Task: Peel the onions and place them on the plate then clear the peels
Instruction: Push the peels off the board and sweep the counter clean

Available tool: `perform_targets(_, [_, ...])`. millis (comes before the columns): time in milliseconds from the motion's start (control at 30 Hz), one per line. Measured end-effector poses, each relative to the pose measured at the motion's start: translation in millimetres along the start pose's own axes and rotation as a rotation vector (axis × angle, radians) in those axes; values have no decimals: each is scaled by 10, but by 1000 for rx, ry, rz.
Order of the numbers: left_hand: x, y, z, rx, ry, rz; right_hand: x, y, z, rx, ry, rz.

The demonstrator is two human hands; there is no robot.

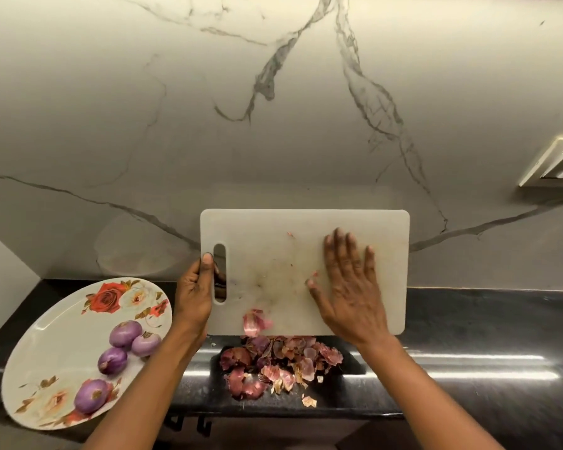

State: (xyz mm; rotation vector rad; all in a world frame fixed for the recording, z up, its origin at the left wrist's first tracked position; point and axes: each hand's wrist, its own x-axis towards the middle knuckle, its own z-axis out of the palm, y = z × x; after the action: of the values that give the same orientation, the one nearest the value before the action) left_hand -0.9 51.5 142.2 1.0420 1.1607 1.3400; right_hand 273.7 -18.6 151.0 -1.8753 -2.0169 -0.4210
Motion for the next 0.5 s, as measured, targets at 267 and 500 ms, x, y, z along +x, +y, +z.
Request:
perform_targets(267, [-51,-15,177,-35,63,-11,-393,-392,457,-106,-294,-495])
perform_targets(500, [-75,2,135,41,51,45,-182,-133,224,-100,-176,-415])
